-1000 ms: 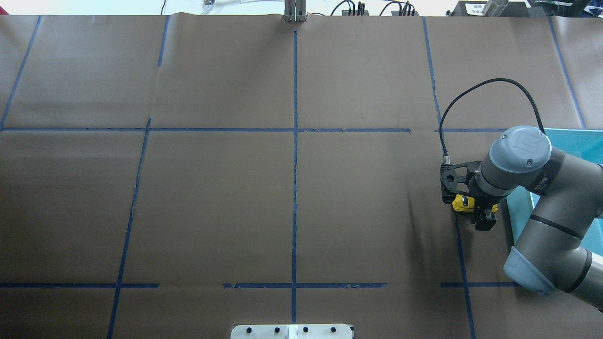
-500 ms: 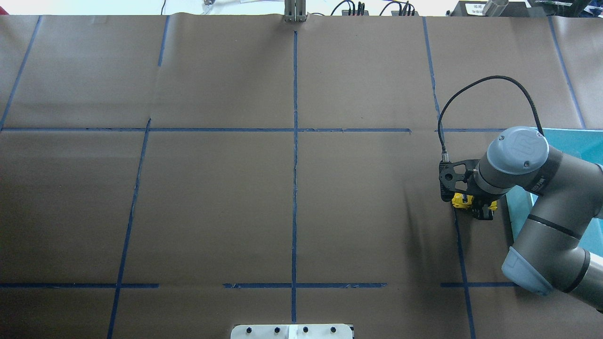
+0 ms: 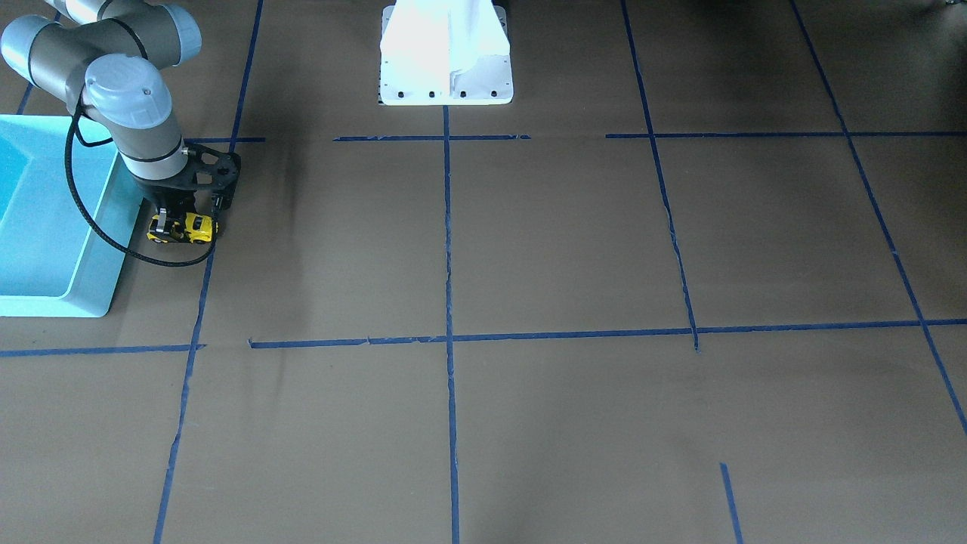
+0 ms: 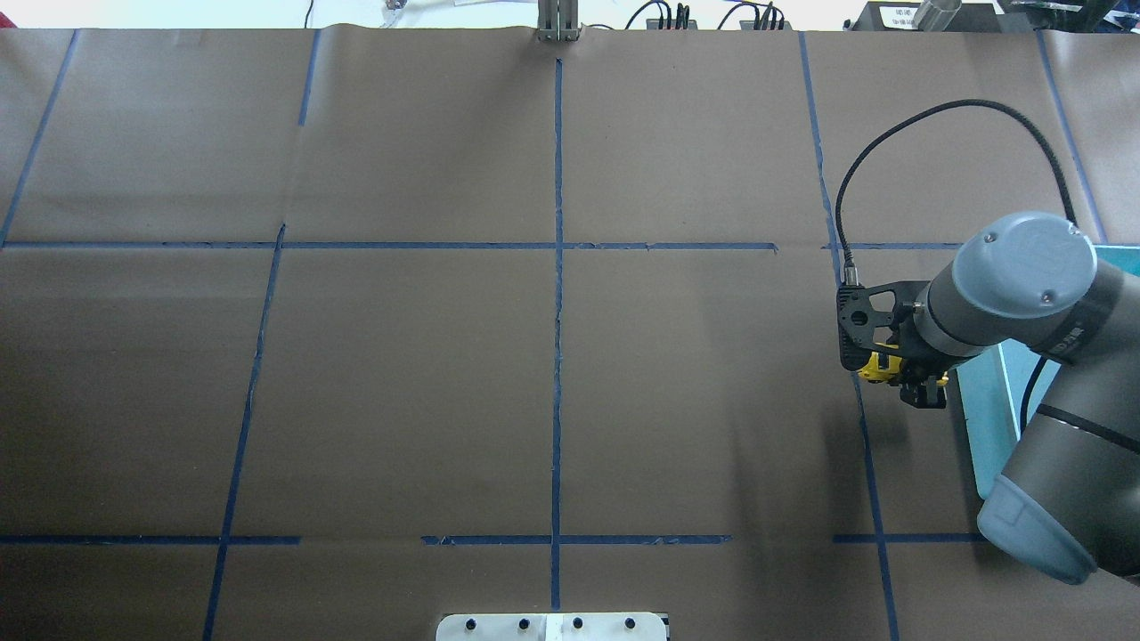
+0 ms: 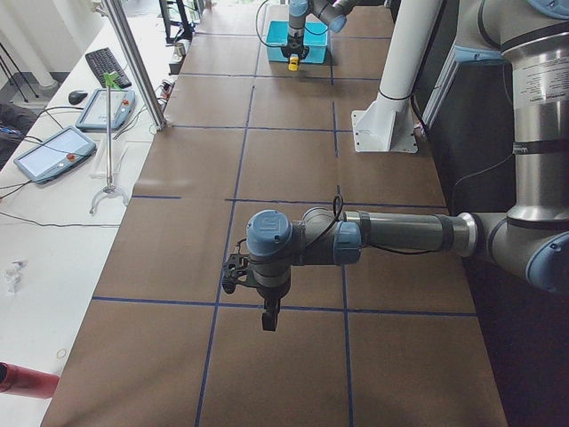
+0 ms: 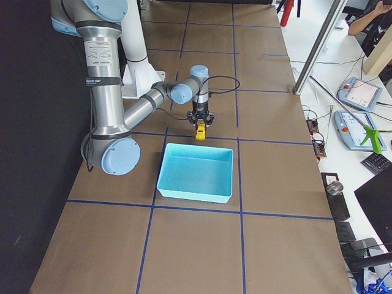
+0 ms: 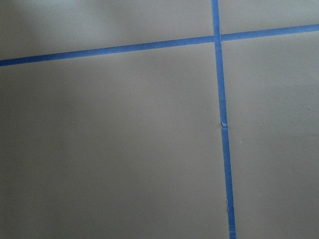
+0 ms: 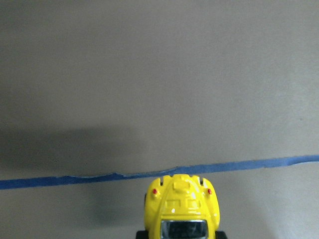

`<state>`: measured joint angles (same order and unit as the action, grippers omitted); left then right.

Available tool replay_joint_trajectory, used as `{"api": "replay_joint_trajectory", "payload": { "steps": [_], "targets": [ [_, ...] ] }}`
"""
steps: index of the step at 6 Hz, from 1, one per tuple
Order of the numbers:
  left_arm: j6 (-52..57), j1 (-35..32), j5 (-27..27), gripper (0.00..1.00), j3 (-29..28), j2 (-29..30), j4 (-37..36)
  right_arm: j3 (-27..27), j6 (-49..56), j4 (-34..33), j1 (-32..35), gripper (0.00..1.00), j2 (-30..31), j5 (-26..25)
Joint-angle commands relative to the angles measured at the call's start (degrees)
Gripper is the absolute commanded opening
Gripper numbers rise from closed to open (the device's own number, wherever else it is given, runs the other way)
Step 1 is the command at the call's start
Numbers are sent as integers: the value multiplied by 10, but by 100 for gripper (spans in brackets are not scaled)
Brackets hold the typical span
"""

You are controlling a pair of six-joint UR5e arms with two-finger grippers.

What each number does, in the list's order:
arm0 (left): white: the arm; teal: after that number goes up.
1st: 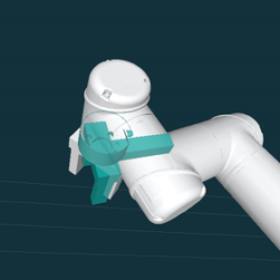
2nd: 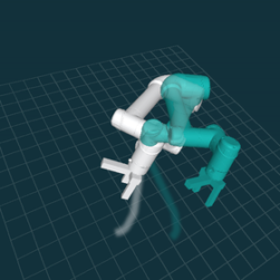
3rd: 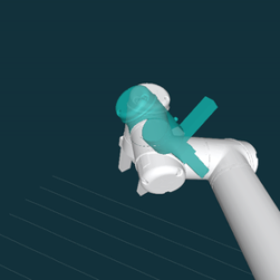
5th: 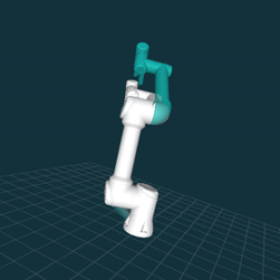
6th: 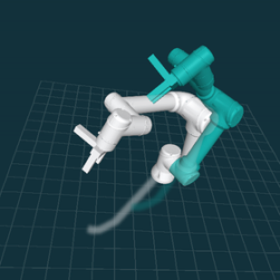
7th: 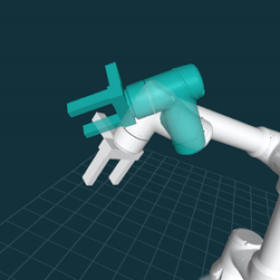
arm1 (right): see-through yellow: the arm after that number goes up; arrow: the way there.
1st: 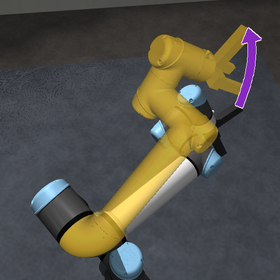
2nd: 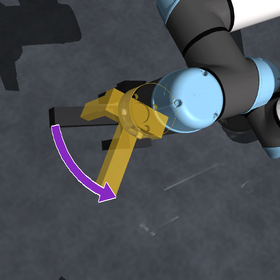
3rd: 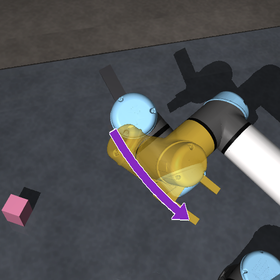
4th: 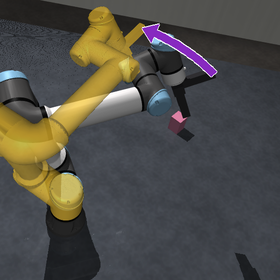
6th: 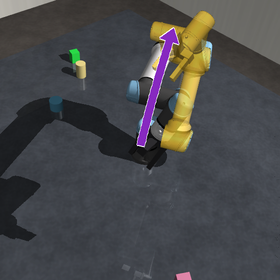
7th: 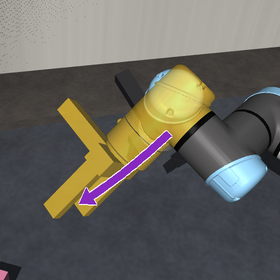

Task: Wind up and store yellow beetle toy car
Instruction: 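Lift the car with the right gripper and carry it into the bin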

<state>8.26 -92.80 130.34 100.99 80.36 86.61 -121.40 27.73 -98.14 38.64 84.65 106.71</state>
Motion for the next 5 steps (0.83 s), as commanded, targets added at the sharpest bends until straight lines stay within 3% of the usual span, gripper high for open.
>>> {"api": "replay_joint_trajectory", "payload": {
  "steps": [1, 3, 5],
  "targets": [
    [0, -1, 0, 100, -1, 0, 0, -71, 80, -75, 57, 0, 23, 4],
    [0, -1, 0, 100, -4, 1, 0, -70, 233, -62, 121, 0, 109, 24],
    [9, -3, 0, 100, -4, 1, 0, 52, 247, 117, 134, 0, 148, 29]
  ]
}}
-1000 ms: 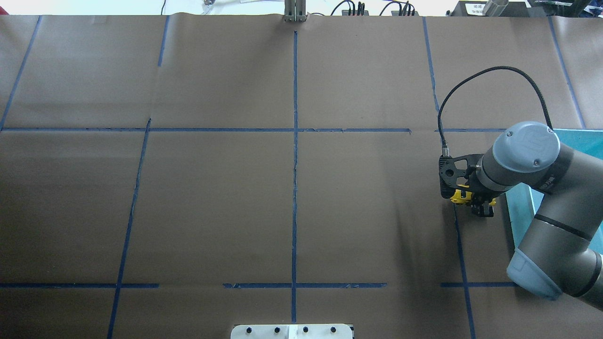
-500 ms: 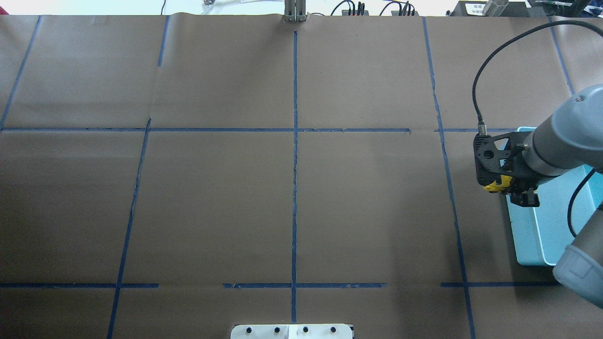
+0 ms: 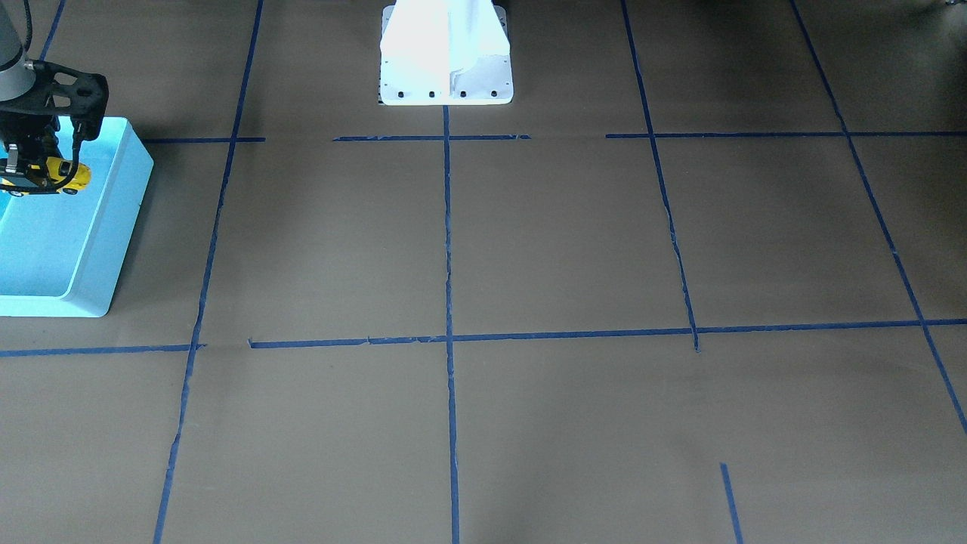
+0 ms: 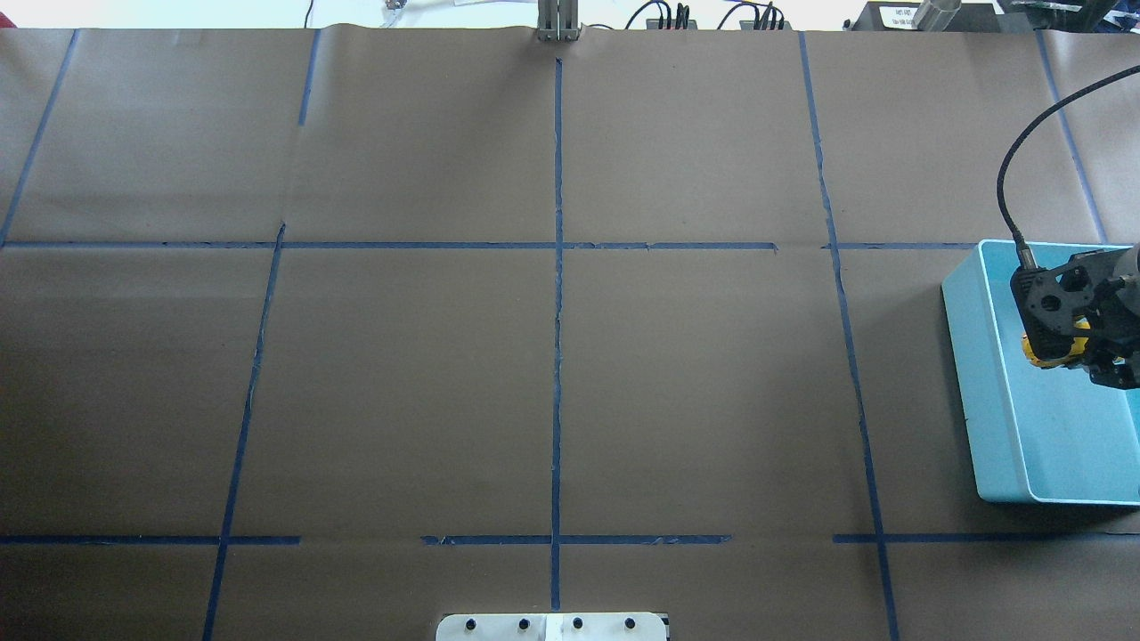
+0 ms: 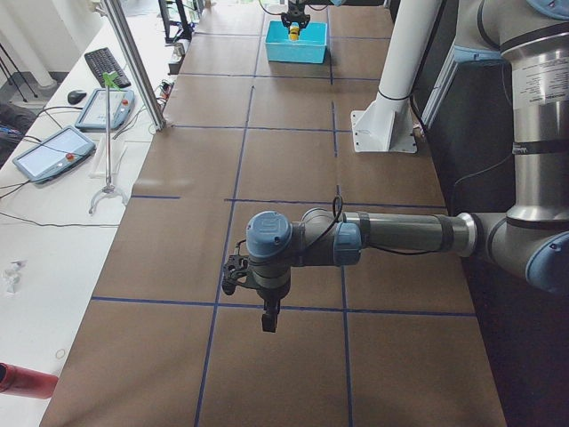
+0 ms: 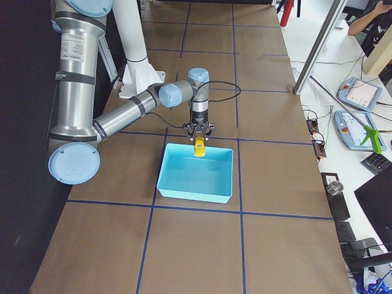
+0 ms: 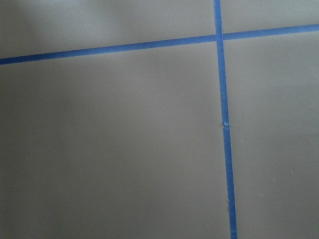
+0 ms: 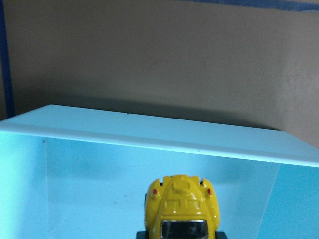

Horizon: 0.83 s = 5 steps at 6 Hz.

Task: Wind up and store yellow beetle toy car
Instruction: 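Lift the car with the right gripper and carry it into the bin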

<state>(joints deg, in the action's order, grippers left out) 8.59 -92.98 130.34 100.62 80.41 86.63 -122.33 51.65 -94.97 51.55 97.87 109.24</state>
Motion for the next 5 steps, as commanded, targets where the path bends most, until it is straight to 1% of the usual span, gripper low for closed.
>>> {"api": "replay_joint_trajectory", "payload": {
  "steps": [1, 2, 3, 4, 5],
  "targets": [
    [17, -4, 0, 100, -2, 0, 0, 78, -5, 111, 3, 0, 21, 4],
    [17, -12, 0, 100, -2, 0, -1, 98, -37, 116, 0, 0, 16, 1],
    [17, -13, 0, 100, -2, 0, 0, 124, -38, 142, -2, 0, 15, 2],
    [17, -13, 0, 100, -2, 0, -1, 167, -41, 188, -7, 2, 14, 3],
    [17, -13, 0, 100, -2, 0, 0, 189, -51, 218, -13, 3, 9, 4]
  ]
}}
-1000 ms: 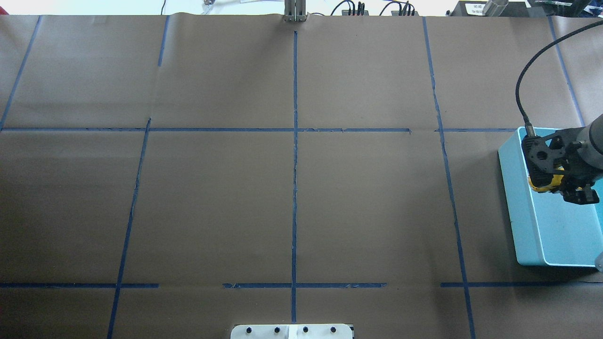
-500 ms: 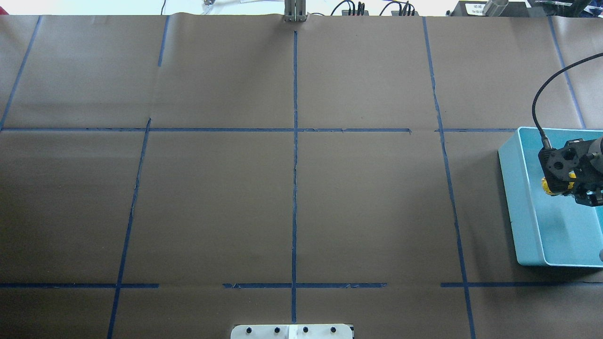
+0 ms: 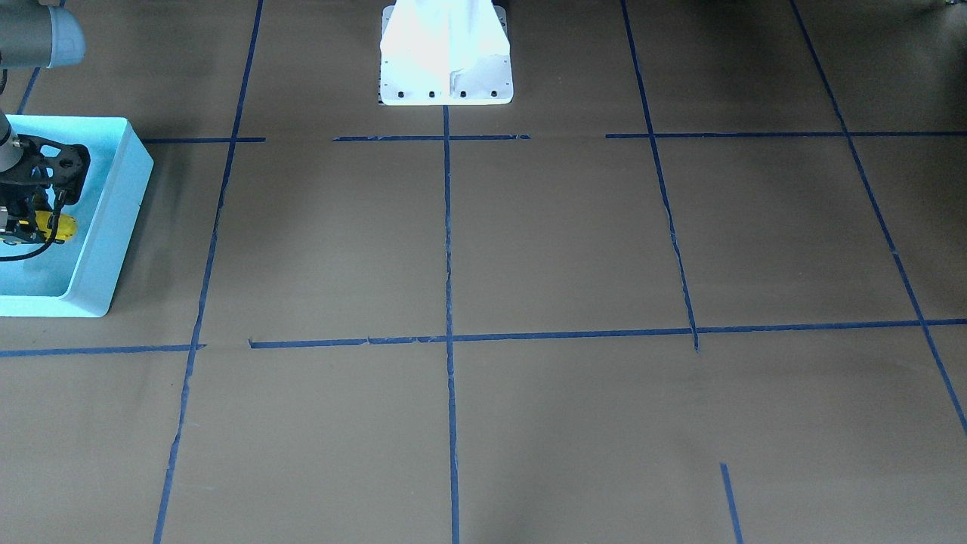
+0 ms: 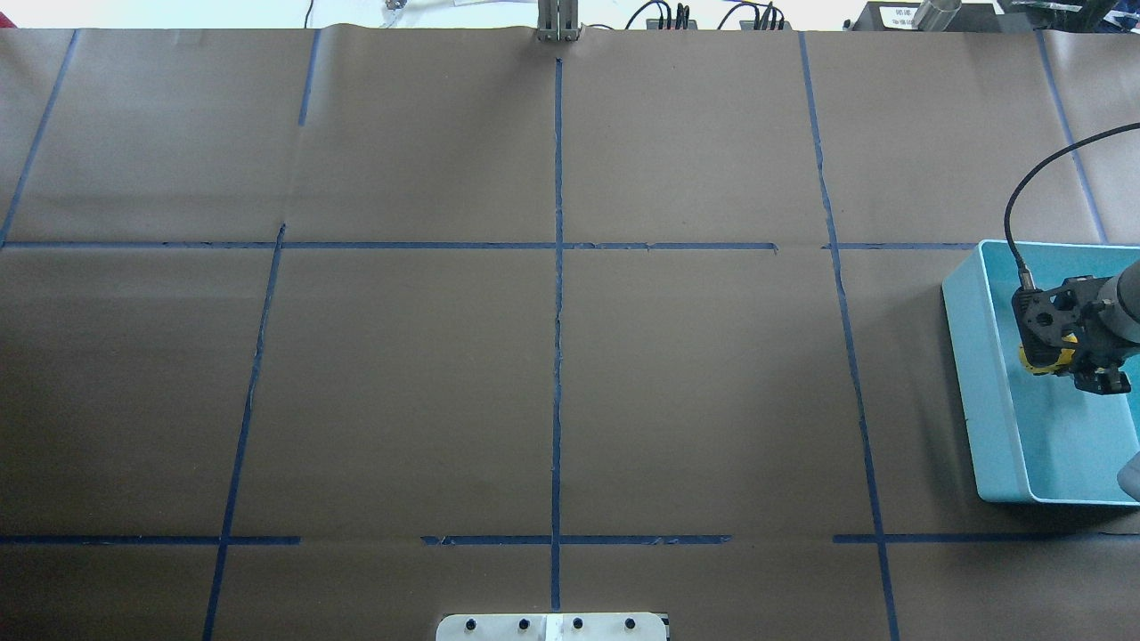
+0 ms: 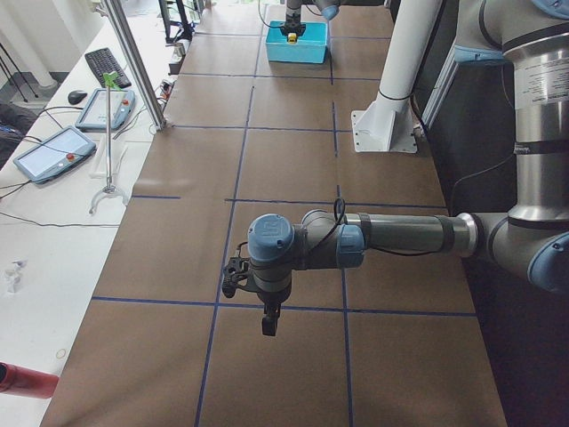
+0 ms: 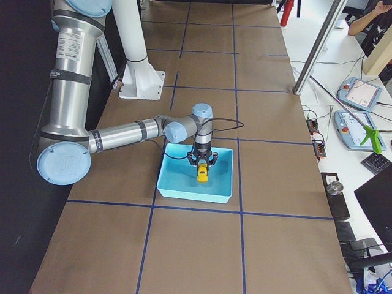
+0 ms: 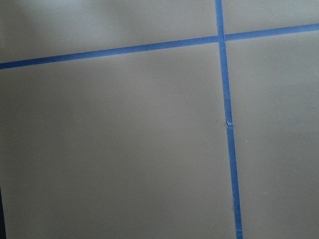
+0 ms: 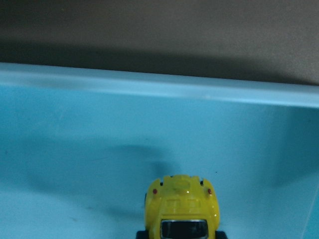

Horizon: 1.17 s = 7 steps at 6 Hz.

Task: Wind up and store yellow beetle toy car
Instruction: 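Lower the car onto the bin floor and open the right gripper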

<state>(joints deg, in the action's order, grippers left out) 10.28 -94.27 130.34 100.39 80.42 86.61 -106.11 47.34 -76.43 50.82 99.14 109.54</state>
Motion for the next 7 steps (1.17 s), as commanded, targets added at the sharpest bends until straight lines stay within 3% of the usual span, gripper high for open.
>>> {"api": "replay_joint_trajectory", "payload": {
  "steps": [1, 2, 4, 5, 6, 7],
  "targets": [
    [0, 0, 0, 100, 4, 0, 0, 27, -18, 35, -9, 4, -4, 1],
    [0, 0, 0, 100, 8, 0, 0, 38, -18, 35, -13, 6, -6, 1],
    [0, 0, 0, 100, 10, -1, 0, 44, -20, 35, -13, 27, -14, 10],
    [0, -1, 0, 100, 10, -1, 0, 46, -21, 34, -13, 51, -14, 10],
    [0, -1, 1, 100, 9, -1, 0, 46, -21, 34, -12, 86, -14, 18],
    [0, 0, 3, 100, 9, 0, 0, 40, -21, 35, -11, 100, -14, 45]
  ]
}}
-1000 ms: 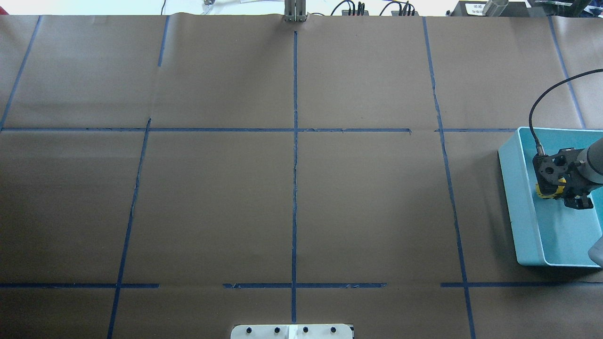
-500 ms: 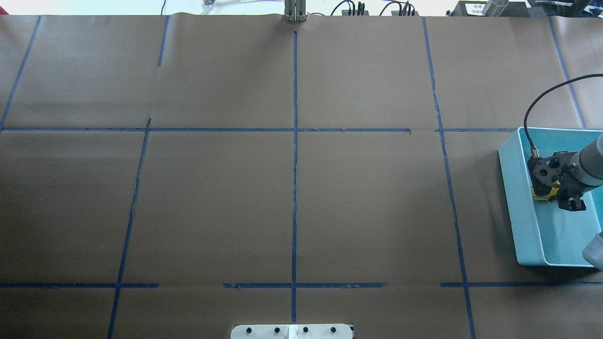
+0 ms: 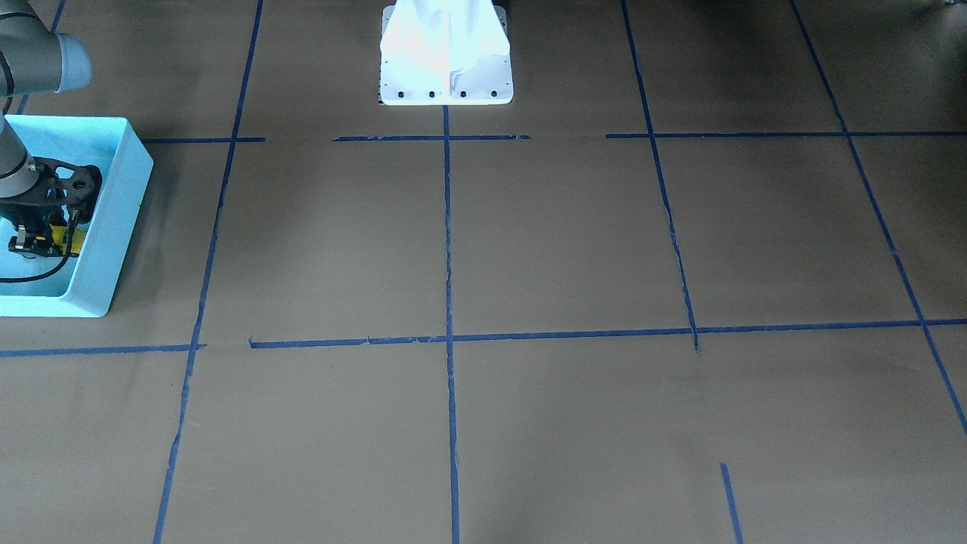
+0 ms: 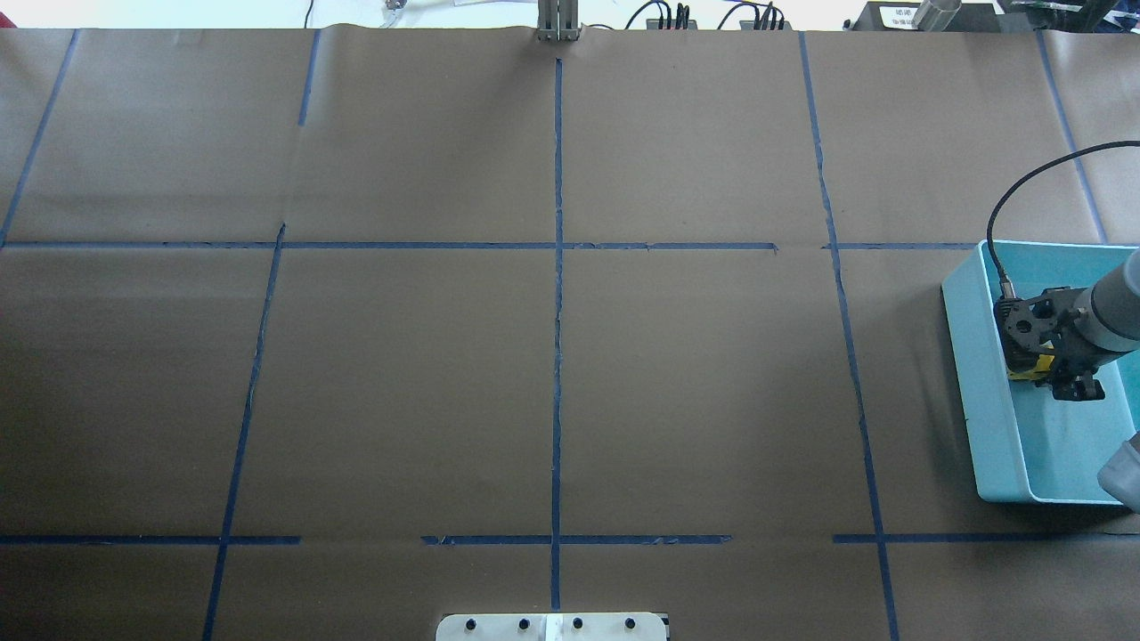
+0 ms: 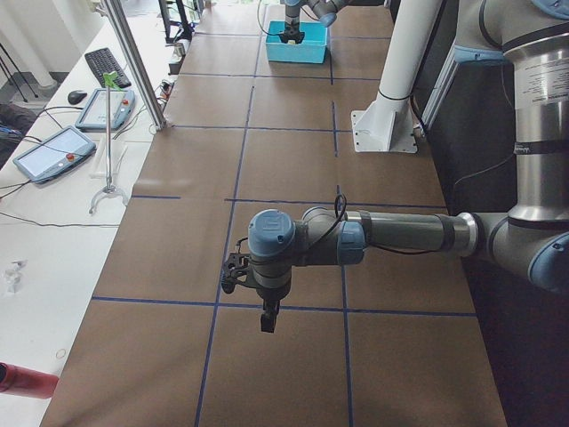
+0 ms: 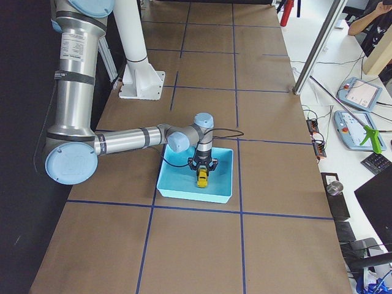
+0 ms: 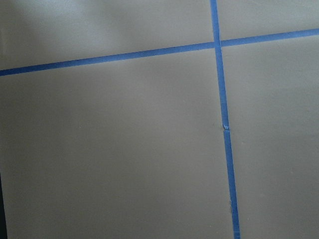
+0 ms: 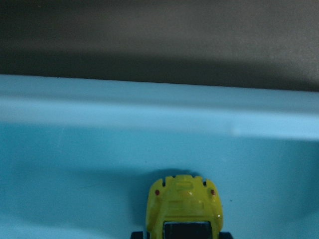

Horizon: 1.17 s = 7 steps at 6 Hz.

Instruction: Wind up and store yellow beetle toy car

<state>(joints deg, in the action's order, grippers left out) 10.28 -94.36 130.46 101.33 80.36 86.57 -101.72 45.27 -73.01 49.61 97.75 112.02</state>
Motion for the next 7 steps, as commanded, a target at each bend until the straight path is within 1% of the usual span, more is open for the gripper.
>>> {"api": "replay_joint_trajectory", "payload": {
  "steps": [1, 2, 3, 4, 5, 6, 7],
  "targets": [
    [-1, 1, 6, 100, 3, 2, 0, -28, 1, -5, 16, 100, 2, 40],
    [-2, 1, 7, 100, 4, 4, 1, -57, 3, -15, 72, 100, 18, 79],
    [-4, 1, 7, 100, 4, 4, 1, -87, 8, -40, 114, 100, 37, 126],
    [-4, 1, 7, 100, 4, 6, 1, -111, 10, -69, 166, 100, 52, 150],
    [-4, 1, 7, 100, 4, 5, 1, -107, 10, -118, 235, 100, 59, 170],
    [-4, 1, 7, 100, 4, 6, 1, -105, 9, -196, 315, 100, 54, 172],
    [-4, 1, 7, 100, 3, 4, 1, -83, -12, -267, 374, 100, 52, 176]
  ]
}}
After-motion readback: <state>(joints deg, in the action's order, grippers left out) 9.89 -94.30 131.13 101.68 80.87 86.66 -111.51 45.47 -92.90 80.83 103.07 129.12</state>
